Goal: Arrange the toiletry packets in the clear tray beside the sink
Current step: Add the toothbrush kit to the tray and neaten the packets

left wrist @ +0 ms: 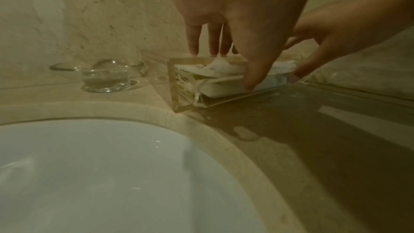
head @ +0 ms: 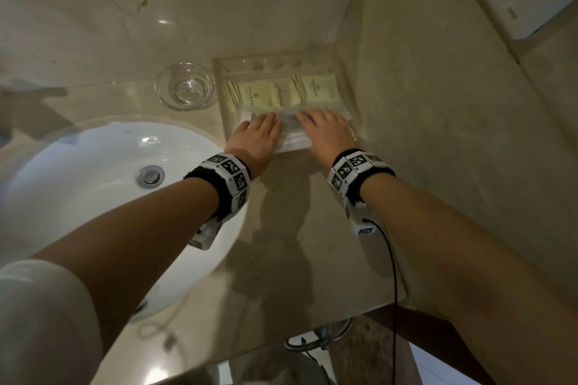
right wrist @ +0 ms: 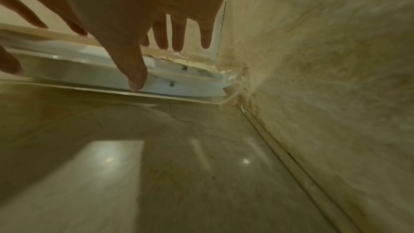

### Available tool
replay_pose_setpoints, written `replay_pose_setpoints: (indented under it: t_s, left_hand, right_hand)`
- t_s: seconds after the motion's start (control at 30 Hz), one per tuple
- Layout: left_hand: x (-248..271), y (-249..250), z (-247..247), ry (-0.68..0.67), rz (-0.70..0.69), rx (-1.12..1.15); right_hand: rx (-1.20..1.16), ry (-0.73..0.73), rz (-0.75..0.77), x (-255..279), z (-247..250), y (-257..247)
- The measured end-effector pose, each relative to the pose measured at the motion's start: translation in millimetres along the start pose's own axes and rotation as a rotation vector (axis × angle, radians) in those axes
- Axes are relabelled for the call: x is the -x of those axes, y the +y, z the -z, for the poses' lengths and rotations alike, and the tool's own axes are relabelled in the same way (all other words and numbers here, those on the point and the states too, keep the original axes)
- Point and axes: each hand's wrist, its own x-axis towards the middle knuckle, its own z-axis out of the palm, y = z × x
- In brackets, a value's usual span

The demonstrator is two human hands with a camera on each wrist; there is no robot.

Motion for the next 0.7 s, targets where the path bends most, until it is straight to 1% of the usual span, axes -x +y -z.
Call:
replay_pose_setpoints:
  t_s: [0.1, 0.17, 0.27, 0.33, 0.37, 0.47, 0.6, 0.7]
  left_hand:
    - [-6.4, -1.8, -0.3, -0.020, 0.025, 0.002]
    - [-9.7, -3.2, -1.1, -0.013, 0.027, -0.002]
    - [-12.5, -6.3, -4.2, 0.023, 0.017, -0.007]
    - [-12.1, -8.9, -4.3, 0.024, 0.010, -0.003]
    - [-12.0, -10.5, -4.2, 0.024, 0.005, 0.005]
    - [-13.1, -13.3, -4.3, 0.030, -0.001, 0.064]
    - [-16.0, -16.5, -4.4, 0.042, -0.012, 0.081]
    - [-17.0, -15.7, -5.6, 0.069, 0.014, 0.134]
  right_hand:
    - [-0.003, 0.036, -0.025, -8.7, -0.4, -3.2]
    - [0.022, 0.034, -0.027, -12.5, -0.3, -4.4]
    - [0.037, 0.029, 0.013, -14.1, -1.0, -1.3]
    - [0.024, 0.062, 0.043, -15.1, -1.7, 3.6]
    - [0.012, 0.062, 0.053, -15.5, -1.4, 5.5]
    - [-0.021, -0.017, 0.058, -15.4, 2.2, 9.3]
    - [-0.043, 0.001, 0.053, -15.7, 7.0, 10.8]
    - [-0.052, 0.015, 0.034, -14.8, 6.7, 9.3]
